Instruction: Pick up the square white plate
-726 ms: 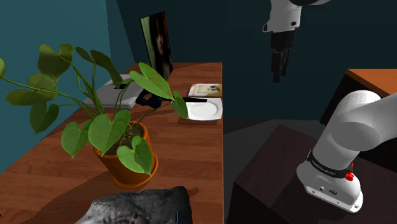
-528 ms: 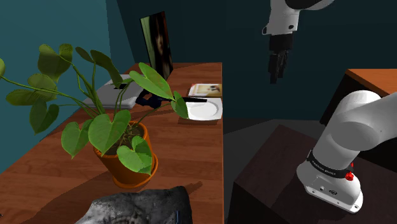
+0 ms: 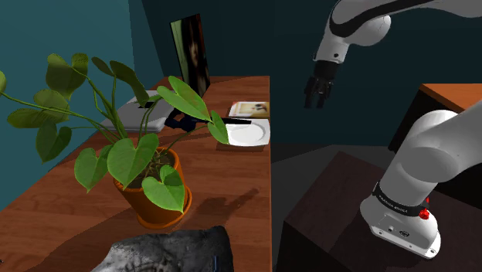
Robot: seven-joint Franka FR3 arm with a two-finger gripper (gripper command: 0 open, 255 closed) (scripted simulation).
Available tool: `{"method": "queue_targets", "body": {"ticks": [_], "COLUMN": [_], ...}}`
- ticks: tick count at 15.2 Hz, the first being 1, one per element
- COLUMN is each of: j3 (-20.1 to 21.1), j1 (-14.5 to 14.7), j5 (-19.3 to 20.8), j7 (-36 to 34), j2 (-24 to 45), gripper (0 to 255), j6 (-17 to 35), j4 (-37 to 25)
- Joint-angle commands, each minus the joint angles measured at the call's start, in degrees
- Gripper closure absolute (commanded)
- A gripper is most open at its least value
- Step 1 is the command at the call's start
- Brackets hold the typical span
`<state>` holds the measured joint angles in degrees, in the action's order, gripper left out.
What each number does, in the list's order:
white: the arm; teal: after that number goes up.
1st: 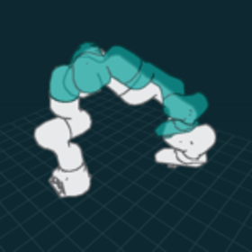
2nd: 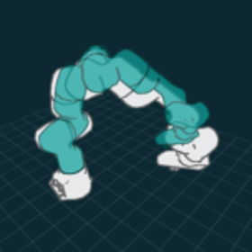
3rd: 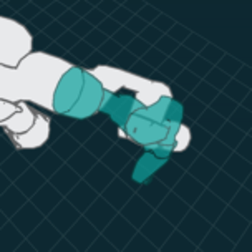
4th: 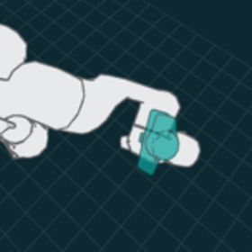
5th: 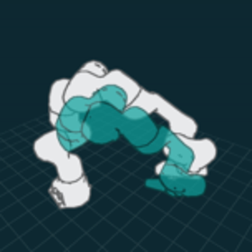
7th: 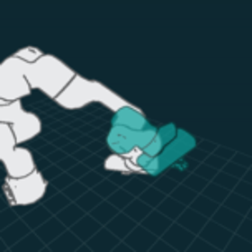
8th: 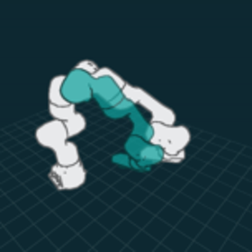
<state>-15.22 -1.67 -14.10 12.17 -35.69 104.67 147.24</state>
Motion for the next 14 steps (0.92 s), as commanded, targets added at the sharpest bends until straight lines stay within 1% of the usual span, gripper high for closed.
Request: {"method": "queue_targets", "body": {"ticks": [1,3,5,8,11,14], "j3": [-2.9,-5.9,-9.1,-14.0,-18.3,-20.4], "j1": [0.3,1.3,2.9,6.0,8.8,9.4], "j5": [-4.0,-8.9,-14.8,-26.0,-39.6,-53.7], "j7": [2.3,5.3,9.1,16.6,25.5,33.8], "j2": [3.1,6.9,11.2,18.6,27.4,37.4], "gripper": [0,0,0,0,0,0], "j6": [5.4,9.9,13.7,17.5,17.5,13.5], "j4": [1.4,1.9,1.9,0.7,-1.8,-5.4]}}
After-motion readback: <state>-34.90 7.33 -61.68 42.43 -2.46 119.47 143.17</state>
